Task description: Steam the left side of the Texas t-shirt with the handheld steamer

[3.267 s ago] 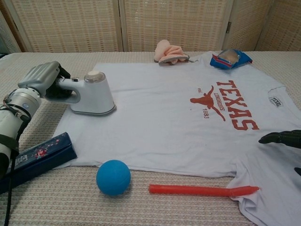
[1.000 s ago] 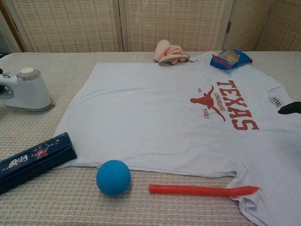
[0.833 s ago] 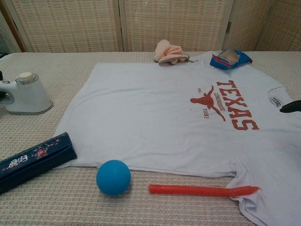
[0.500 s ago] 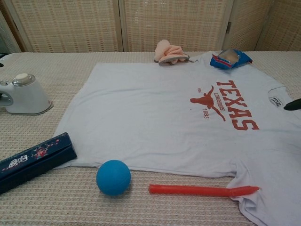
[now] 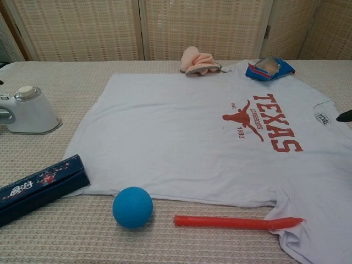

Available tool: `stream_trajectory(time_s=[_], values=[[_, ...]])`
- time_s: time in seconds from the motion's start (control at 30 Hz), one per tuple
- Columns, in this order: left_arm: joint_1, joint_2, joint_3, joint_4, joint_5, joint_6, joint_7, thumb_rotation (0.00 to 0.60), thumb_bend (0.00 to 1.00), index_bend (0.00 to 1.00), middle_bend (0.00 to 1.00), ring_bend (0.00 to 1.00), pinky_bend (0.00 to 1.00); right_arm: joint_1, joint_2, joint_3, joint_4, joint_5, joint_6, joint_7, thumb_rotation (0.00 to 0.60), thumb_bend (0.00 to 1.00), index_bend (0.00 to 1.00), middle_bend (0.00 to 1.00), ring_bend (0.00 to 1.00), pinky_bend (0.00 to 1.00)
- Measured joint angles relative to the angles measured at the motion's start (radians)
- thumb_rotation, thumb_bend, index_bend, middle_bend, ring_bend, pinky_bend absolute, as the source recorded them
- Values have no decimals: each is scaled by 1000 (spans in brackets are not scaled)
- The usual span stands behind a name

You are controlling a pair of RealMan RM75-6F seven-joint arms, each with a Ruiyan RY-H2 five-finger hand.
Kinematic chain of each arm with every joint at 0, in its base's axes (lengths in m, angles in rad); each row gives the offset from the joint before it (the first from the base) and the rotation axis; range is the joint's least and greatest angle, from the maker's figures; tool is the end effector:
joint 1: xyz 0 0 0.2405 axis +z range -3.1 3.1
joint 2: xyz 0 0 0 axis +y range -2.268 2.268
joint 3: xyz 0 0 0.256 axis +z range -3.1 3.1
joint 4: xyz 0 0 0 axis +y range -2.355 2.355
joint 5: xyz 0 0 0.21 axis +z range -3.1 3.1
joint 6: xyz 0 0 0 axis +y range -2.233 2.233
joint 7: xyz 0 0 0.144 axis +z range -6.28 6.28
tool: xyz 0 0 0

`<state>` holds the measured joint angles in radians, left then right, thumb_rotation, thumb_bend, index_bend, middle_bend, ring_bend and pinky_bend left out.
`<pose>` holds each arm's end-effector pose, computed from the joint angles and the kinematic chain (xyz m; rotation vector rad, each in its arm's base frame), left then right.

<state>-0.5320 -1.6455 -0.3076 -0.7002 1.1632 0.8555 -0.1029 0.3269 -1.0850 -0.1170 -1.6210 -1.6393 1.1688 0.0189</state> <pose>-0.3626 0.3811 0.0770 -1.2663 -1.0470 -0.7032 -0.2868 -0.2032 0.1027 1.9156 -0.9877 0.7525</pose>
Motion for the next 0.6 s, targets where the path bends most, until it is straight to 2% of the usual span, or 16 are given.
stream_trajectory(time_s=[0.1, 0.23, 0.33, 0.4, 0.47, 0.5, 0.6], values=[[34, 49, 3, -94, 10, 77, -6, 600, 65, 44, 67, 13, 77, -5, 12, 8, -7, 10, 10, -3, 404, 556, 0, 24, 0, 0], [80, 117, 5, -206, 31, 180, -41, 600, 92, 224, 213, 129, 174, -16, 38, 26, -36, 44, 29, -43, 405, 391, 0, 50, 0, 0], [116, 174, 10, -289, 48, 237, -66, 600, 95, 275, 285, 186, 191, -30, 66, 45, -62, 68, 61, -56, 407, 273, 0, 64, 0, 0], [142, 218, 17, -349, 58, 264, -71, 600, 104, 301, 305, 208, 198, -39, 85, 57, -72, 88, 78, -60, 449, 249, 0, 64, 0, 0], [169, 263, 28, -412, 68, 288, -69, 600, 126, 328, 307, 208, 198, -45, 96, 65, -80, 114, 79, -63, 570, 250, 0, 67, 0, 12], [181, 284, 34, -439, 72, 297, -67, 600, 135, 331, 304, 204, 197, -47, 102, 69, -82, 127, 78, -66, 597, 252, 0, 69, 0, 18], [226, 345, 59, -529, 83, 332, -56, 600, 135, 301, 294, 185, 194, -58, 115, 80, -81, 161, 80, -70, 600, 253, 0, 63, 0, 20]])
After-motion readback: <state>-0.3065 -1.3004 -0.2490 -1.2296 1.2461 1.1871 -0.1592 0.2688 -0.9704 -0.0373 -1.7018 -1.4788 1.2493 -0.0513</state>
